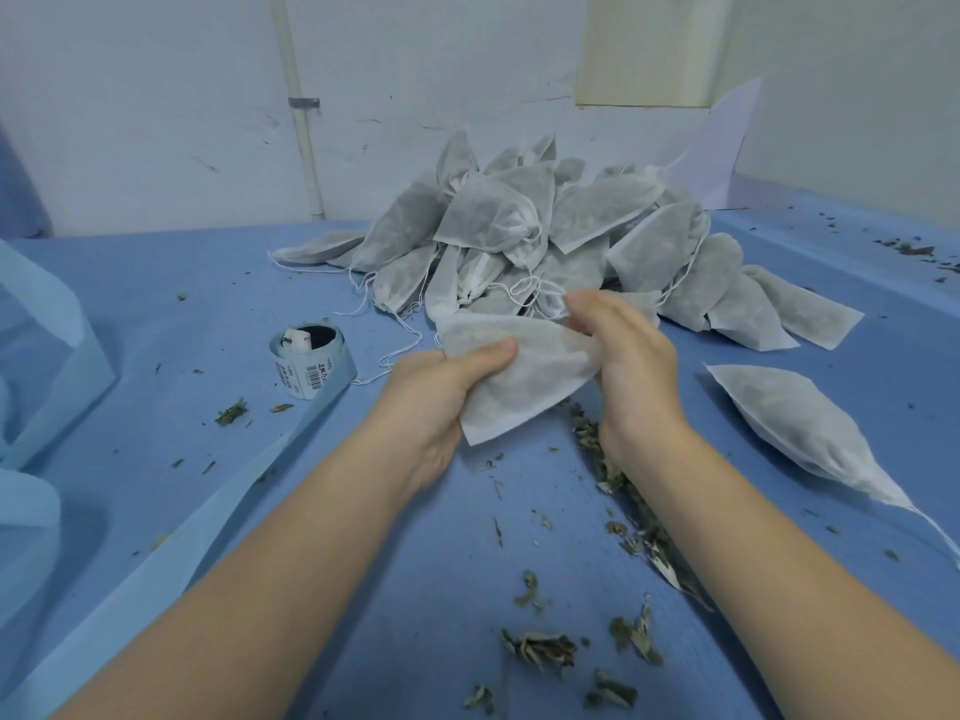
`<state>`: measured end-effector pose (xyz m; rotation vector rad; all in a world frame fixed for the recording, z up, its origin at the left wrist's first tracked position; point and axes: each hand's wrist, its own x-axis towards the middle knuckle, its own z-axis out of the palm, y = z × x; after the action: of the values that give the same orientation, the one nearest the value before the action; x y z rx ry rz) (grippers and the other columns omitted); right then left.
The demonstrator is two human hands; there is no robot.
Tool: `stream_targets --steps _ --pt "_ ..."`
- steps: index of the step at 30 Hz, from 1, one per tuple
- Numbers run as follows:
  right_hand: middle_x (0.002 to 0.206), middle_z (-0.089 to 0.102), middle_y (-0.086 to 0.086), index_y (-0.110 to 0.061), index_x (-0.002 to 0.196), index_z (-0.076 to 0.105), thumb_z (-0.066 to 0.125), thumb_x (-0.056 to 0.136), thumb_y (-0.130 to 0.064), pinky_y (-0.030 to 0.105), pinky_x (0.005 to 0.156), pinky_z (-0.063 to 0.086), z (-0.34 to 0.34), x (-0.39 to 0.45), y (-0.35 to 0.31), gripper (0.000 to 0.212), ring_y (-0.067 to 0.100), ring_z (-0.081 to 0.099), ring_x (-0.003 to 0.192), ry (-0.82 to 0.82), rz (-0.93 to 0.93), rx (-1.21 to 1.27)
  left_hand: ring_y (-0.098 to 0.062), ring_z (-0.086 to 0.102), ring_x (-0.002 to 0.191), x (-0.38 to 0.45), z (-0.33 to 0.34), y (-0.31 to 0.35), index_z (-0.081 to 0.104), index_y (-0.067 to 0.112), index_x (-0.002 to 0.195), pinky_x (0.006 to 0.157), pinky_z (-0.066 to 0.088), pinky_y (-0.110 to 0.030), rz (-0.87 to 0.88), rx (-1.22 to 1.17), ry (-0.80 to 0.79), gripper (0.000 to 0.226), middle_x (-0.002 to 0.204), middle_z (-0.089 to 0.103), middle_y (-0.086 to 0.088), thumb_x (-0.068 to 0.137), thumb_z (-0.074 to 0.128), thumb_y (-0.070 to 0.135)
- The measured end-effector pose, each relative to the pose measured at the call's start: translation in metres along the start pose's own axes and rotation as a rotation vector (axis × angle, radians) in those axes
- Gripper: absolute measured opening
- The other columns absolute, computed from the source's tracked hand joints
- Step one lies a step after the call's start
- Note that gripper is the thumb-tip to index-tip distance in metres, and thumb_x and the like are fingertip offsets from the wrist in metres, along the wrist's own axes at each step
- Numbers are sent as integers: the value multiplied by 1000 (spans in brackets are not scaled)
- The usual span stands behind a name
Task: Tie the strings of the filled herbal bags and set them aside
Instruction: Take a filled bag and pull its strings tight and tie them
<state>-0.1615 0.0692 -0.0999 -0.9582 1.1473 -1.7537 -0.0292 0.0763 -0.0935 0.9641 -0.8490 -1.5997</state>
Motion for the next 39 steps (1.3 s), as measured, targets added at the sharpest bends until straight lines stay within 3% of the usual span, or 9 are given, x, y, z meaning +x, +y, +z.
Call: stream_targets --steps 8,13,20,24,26,29,32,36,39 --pt "100 67 -6 -30 72 72 74 80 -22 8 79 39 -6 -4 0 11 2 60 96 -421 -175 -345 -19 66 71 1 -3 8 66 7 92 73 53 -27 -44 -1 -27 18 82 69 -7 89 52 17" --pt "108 66 -3 -29 79 73 75 80 -18 22 95 40 -6 -3 4 11 3 59 105 -450 -246 -410 -21 70 81 3 -6 5 71 2 92 81 54 -29 82 140 -12 20 88 73 -10 81 67 18" --pt "100 72 -12 -27 95 73 65 89 -25 21 89 49 0 -5 3 11 2 62 100 -476 -274 -395 -22 70 79 3 -14 16 70 0 90 77 55 -30 230 325 84 12 89 73 -14 88 62 9" --pt "93 72 -6 -20 108 63 57 94 -24 26 79 57 17 0 2 15 12 68 90 -443 -22 -115 -16 68 67 7 -26 36 66 5 77 68 55 -26 279 306 268 9 73 71 -4 86 65 7" --pt "96 69 4 -11 111 61 51 98 -21 28 76 59 30 4 6 19 16 68 83 -446 115 -39 -20 67 79 13 -40 49 65 6 80 77 54 -30 297 269 407 8 80 69 -5 84 68 11" --pt "99 64 8 2 123 57 44 98 -1 22 73 57 54 7 22 28 13 64 71 -516 114 -275 -27 64 96 18 -63 66 65 2 104 87 51 -36 350 300 616 28 99 68 -10 84 69 21" --pt "108 64 2 -6 128 58 56 93 -4 9 74 45 78 9 36 35 6 61 75 -626 -111 -701 -31 60 103 17 -82 79 64 2 103 83 46 -35 449 532 811 35 107 66 -14 87 63 33" --pt "121 63 1 -12 133 56 75 82 -19 18 84 43 107 15 42 55 8 56 85 -728 -262 -921 -32 58 108 19 -97 84 63 1 110 93 47 -41 434 561 849 40 114 64 -16 87 63 33" --pt "109 64 -5 -14 131 57 80 77 -26 13 75 40 120 17 46 60 6 53 78 -735 -263 -910 -31 58 110 23 -102 80 60 1 116 94 47 -39 363 559 829 42 118 62 -15 88 62 33"
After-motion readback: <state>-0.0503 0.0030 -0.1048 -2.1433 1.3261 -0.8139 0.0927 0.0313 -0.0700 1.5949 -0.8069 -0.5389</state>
